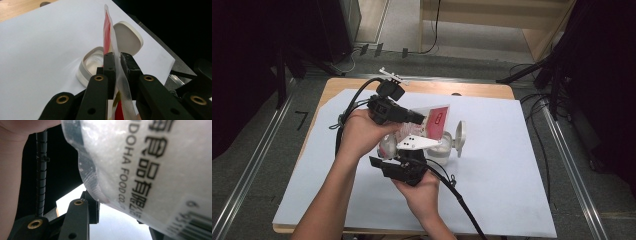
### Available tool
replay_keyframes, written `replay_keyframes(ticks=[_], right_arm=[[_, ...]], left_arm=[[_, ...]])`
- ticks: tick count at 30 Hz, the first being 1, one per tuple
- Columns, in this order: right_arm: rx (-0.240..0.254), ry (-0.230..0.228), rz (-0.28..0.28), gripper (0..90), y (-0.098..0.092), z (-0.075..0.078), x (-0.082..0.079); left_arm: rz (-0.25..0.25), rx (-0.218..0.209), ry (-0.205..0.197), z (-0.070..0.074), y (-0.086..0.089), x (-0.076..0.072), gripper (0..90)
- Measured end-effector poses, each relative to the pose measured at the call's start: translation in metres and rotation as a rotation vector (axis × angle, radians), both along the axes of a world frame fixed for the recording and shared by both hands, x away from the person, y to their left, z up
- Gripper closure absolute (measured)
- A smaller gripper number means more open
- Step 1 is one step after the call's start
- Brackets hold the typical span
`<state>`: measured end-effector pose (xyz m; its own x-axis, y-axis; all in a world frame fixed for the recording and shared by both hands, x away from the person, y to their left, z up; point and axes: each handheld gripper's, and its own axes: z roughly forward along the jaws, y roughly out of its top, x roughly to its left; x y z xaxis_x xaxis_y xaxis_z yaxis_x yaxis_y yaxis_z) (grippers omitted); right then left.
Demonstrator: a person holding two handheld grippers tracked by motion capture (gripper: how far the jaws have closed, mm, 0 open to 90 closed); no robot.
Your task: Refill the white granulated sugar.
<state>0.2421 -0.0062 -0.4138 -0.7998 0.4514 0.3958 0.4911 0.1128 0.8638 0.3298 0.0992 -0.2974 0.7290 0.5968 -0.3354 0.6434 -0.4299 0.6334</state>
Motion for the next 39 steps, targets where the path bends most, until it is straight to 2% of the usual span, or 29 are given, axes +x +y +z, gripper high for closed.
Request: replay_keyframes(ticks=[7, 8, 12, 16, 23, 24, 29, 39], right_arm=[[0.005, -0.001, -0.001, 62.5, 0.0002, 0.0018, 0.0036], [0.005, -0.001, 0.003, 62.2, 0.0002, 0.0022, 0.0044], [0.004, -0.008, 0.005, 62.8, 0.0006, 0.0042, 0.0062], [-0.014, -0.018, -0.004, 63.3, 0.0008, 0.0047, 0.0064], [-0.008, -0.017, -0.009, 63.3, 0.0015, 0.004, 0.0077], [-0.009, -0.017, -0.01, 63.4, 0.0014, 0.0039, 0.0076], [-0.015, -0.016, -0.006, 63.5, 0.0012, 0.0036, 0.0054], [-0.002, -0.011, -0.017, 63.6, -0.0009, 0.0041, 0.0049]], left_arm=[[-0.013, 0.019, 0.018, 0.0028, -0.0027, 0.0063, 83.8], [-0.009, 0.021, 0.03, 0.004, -0.0043, 0.0076, 83.6], [-0.019, 0.055, 0.031, 0.0077, -0.0083, 0.0088, 83.1], [-0.022, 0.042, 0.011, 0.0066, -0.0067, 0.0079, 83.6], [-0.02, 0.032, -0.001, 0.0062, -0.007, 0.0078, 83.8], [-0.022, 0.038, 0.005, 0.0058, -0.0066, 0.008, 83.8], [-0.003, 0.014, 0.036, 0.004, -0.0047, 0.0086, 84.0], [-0.008, 0.021, 0.007, 0.0055, -0.0089, 0.0061, 83.4]])
